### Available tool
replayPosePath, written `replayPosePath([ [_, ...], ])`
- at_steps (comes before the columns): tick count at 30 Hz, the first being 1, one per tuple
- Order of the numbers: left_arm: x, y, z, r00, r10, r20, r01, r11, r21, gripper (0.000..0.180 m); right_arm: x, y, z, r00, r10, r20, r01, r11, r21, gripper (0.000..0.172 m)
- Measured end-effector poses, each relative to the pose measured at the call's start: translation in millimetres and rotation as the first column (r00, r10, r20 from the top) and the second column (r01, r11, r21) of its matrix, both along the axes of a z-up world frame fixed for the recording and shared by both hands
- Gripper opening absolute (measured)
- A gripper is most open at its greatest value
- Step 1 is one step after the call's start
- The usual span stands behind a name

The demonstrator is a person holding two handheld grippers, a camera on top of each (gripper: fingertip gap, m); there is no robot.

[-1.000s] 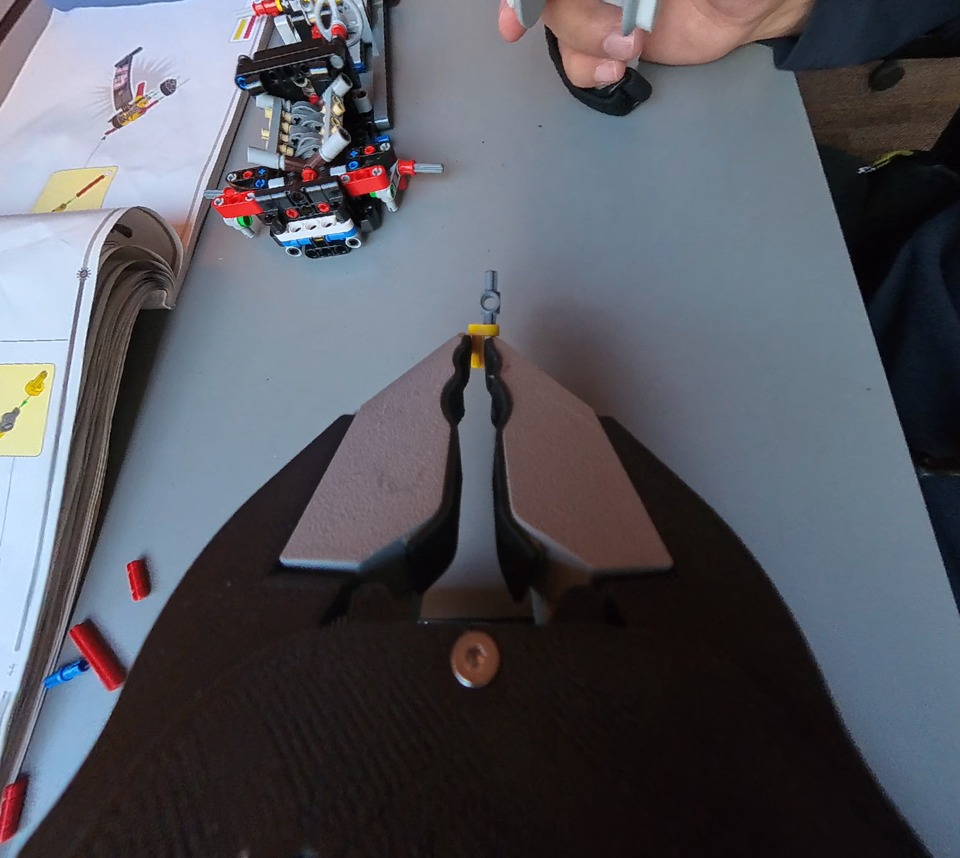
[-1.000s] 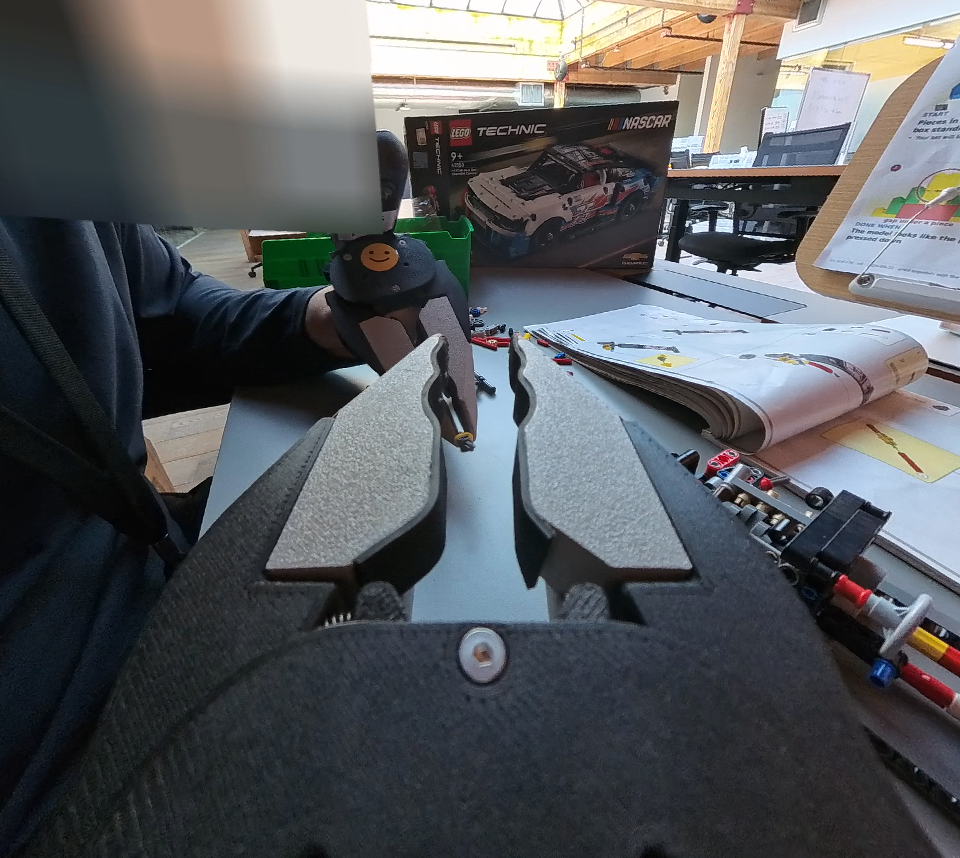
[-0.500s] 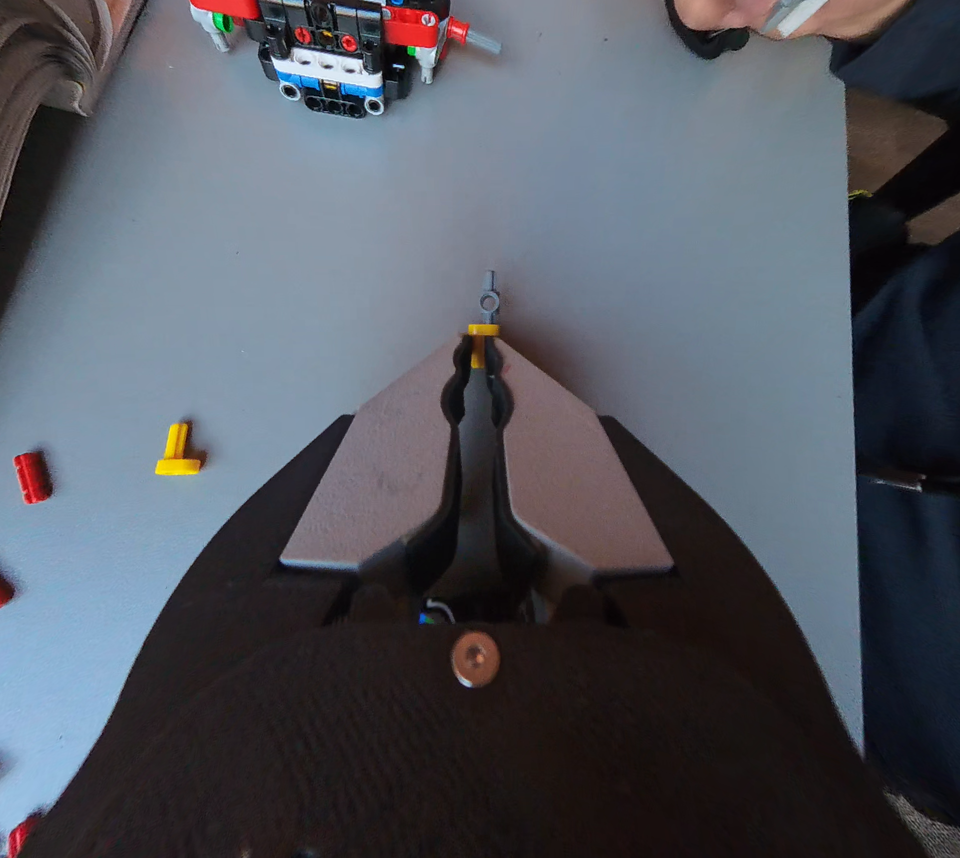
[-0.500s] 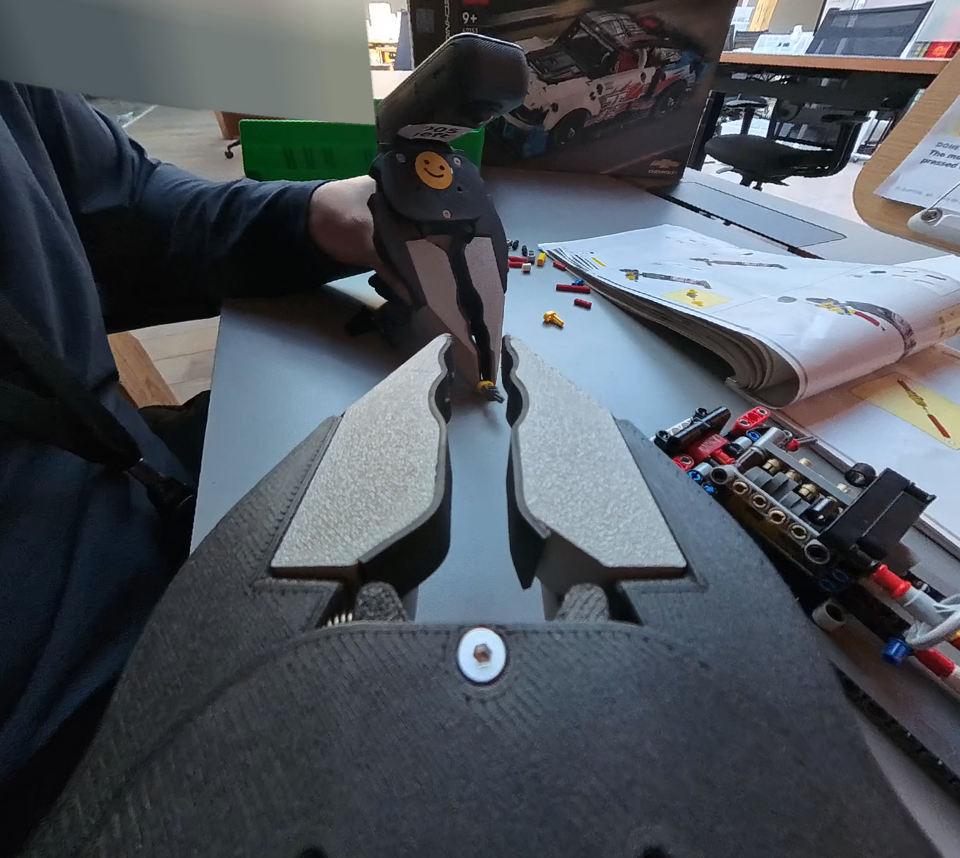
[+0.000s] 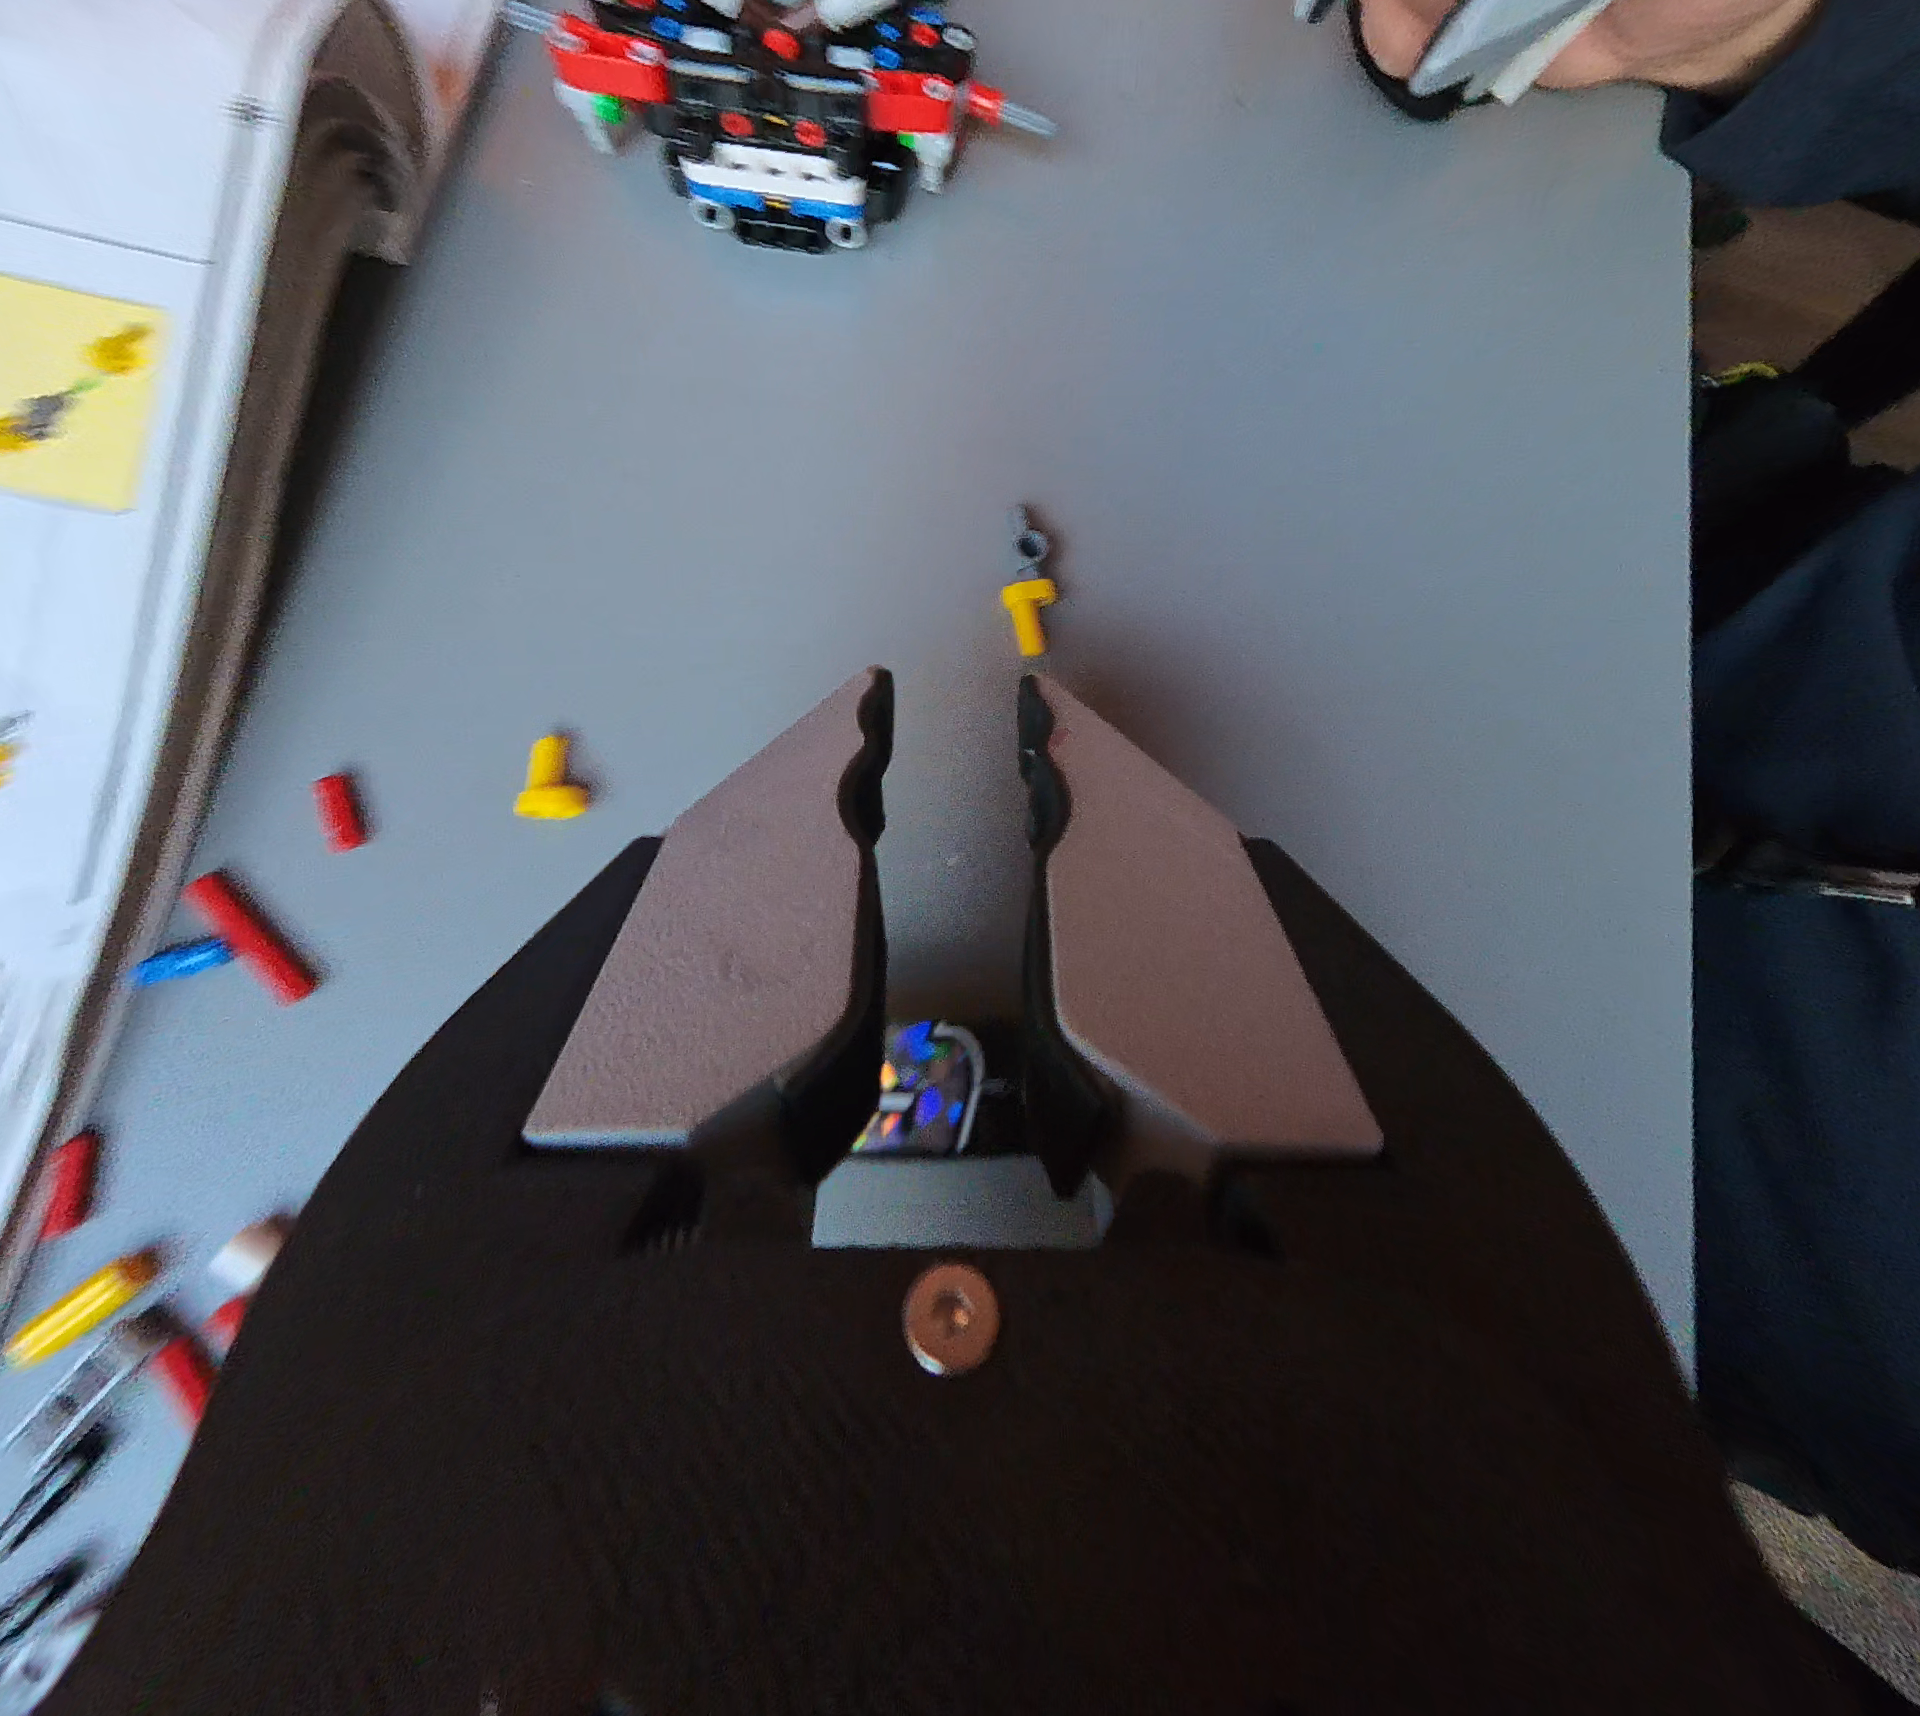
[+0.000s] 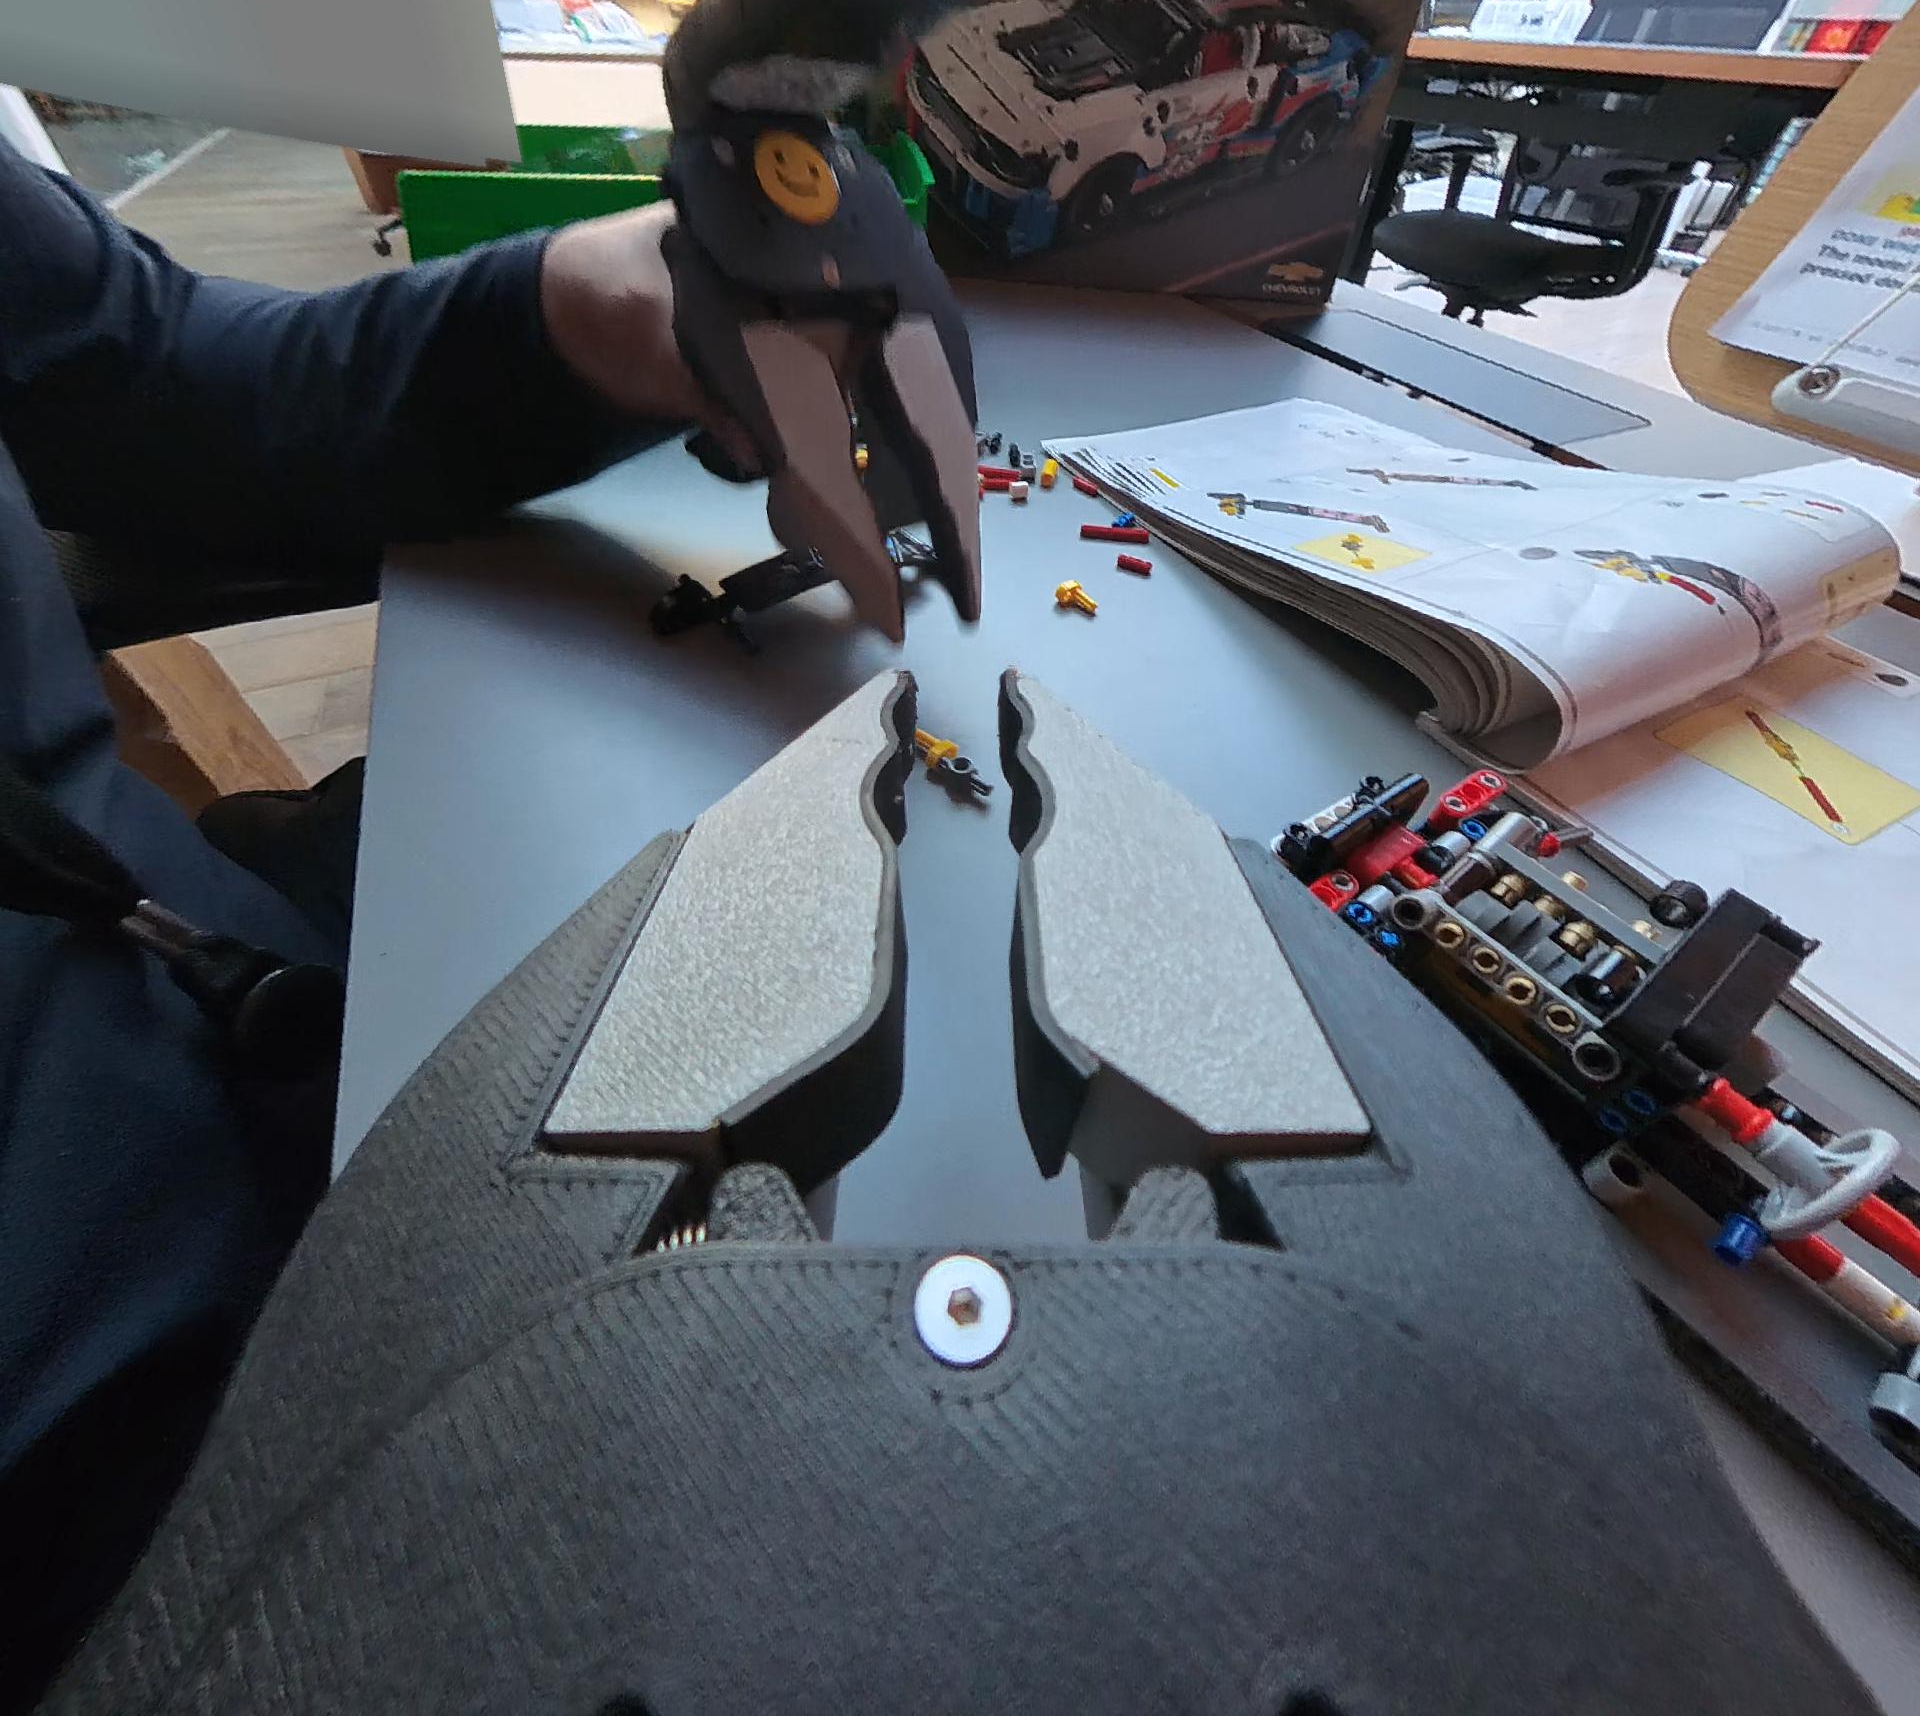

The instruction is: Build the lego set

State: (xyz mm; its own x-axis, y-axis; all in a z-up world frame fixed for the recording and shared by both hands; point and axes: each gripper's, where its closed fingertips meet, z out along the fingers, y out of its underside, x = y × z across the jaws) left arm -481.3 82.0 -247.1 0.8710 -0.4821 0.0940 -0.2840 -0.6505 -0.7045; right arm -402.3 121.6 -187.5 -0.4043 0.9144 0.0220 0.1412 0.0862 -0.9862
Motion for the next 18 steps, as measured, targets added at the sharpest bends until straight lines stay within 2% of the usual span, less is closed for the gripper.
replayPosePath([
  [4, -48, -7, 26, 0.99, 0.137, 0.009, -0.138, 0.987, 0.086, 0.021, -2, 2, -2, 1.0, -0.021, 0.012, 0.02, 1.0, 0.01, 0.013],
  [9, -90, -26, 52, 0.947, 0.271, 0.171, -0.293, 0.949, 0.119, 0.02, -4, 4, -4, 0.999, -0.037, 0.021, 0.037, 0.999, 0.019, 0.013],
  [14, -95, -37, 67, 0.874, 0.33, 0.357, -0.399, 0.906, 0.14, 0.023, -4, 3, -4, 0.999, -0.041, 0.015, 0.04, 0.999, 0.035, 0.011],
  [18, -98, -48, 67, 0.838, 0.435, 0.33, -0.497, 0.858, 0.131, 0.02, -3, 1, -2, 0.999, -0.052, -0.005, 0.052, 0.997, 0.058, 0.013],
])
